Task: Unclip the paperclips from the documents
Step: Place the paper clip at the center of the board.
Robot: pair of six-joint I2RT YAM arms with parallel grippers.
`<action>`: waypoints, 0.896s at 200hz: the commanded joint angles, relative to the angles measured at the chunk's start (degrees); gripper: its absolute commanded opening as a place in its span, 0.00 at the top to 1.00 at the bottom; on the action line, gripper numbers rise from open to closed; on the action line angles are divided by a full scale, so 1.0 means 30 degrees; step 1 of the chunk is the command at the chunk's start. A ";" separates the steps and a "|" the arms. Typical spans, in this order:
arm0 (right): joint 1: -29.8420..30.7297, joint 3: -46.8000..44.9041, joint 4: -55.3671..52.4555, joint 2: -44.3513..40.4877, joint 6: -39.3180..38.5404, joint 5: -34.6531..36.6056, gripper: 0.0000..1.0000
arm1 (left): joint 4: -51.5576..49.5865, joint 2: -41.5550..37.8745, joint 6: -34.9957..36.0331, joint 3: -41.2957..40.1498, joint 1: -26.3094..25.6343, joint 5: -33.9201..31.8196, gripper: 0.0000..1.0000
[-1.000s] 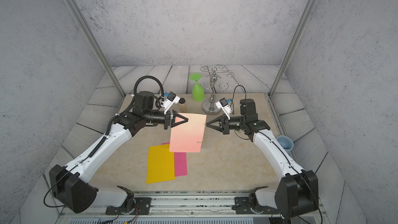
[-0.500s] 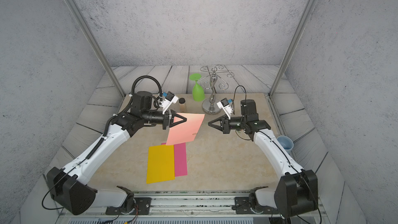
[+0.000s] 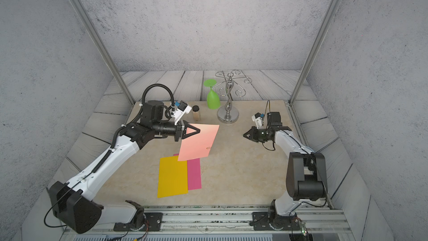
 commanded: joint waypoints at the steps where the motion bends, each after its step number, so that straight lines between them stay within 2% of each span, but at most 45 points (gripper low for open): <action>1: -0.0428 -0.0197 -0.0554 0.1238 0.0902 0.1896 0.95 | -0.0078 -0.0490 0.0386 -0.0203 0.0177 -0.0016 1.00; 65: -0.1008 -0.0350 -0.1007 0.3211 0.0877 0.3075 0.94 | 0.0006 -0.0403 0.0345 -0.0281 0.0170 -0.0018 1.00; 134: -0.1455 -0.0329 -0.1203 0.3631 0.1026 0.4284 0.92 | -0.0004 -0.0434 0.0293 -0.0287 0.0177 -0.0133 1.00; 179: -0.1490 -0.0294 -0.1541 0.3154 0.1033 0.4509 0.83 | -0.0074 -0.0447 0.0313 -0.0271 0.0171 -0.0286 1.00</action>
